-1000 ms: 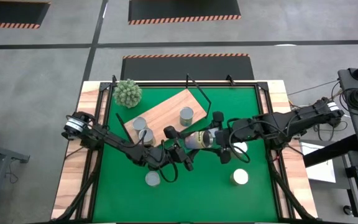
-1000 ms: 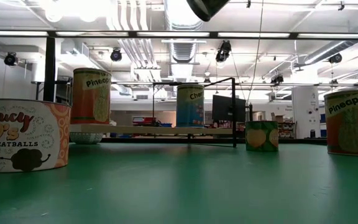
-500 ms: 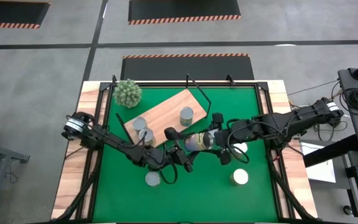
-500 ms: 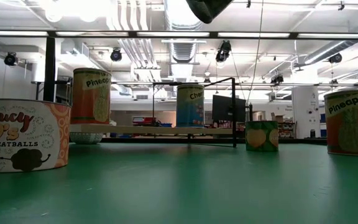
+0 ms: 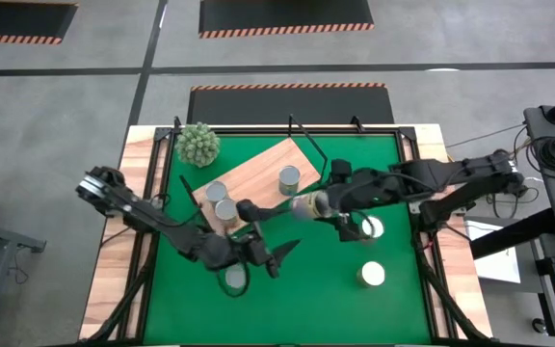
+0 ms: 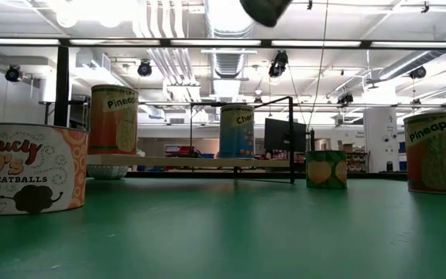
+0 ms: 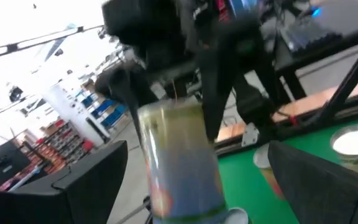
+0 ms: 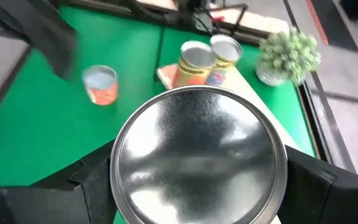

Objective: Pick and place cans onto a shelf
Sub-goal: Put the top canned peaches on the shelf

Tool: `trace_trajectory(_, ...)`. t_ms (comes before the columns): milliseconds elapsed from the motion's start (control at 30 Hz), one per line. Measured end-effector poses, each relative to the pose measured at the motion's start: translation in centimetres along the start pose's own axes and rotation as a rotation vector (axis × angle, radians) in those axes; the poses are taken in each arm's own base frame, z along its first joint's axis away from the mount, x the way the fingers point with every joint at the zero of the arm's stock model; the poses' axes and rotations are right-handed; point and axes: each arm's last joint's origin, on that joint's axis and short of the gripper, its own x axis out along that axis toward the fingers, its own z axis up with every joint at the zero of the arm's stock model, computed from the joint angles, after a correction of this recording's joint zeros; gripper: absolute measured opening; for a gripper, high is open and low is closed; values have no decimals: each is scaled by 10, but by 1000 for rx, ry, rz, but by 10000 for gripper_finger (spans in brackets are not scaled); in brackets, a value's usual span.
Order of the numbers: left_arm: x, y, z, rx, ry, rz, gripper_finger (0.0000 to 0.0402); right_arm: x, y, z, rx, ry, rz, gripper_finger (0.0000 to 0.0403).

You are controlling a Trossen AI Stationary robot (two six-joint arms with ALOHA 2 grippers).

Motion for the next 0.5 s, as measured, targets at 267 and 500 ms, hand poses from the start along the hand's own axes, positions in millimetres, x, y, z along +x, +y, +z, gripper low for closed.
trace_trajectory(267,-42,21,4,-15,46,80,368,44,-41,31,-58,180,-73,306)
trace_trajectory(500,-68,31,-7,-10,121,177,369,89,-96,47,-52,197,-39,306)
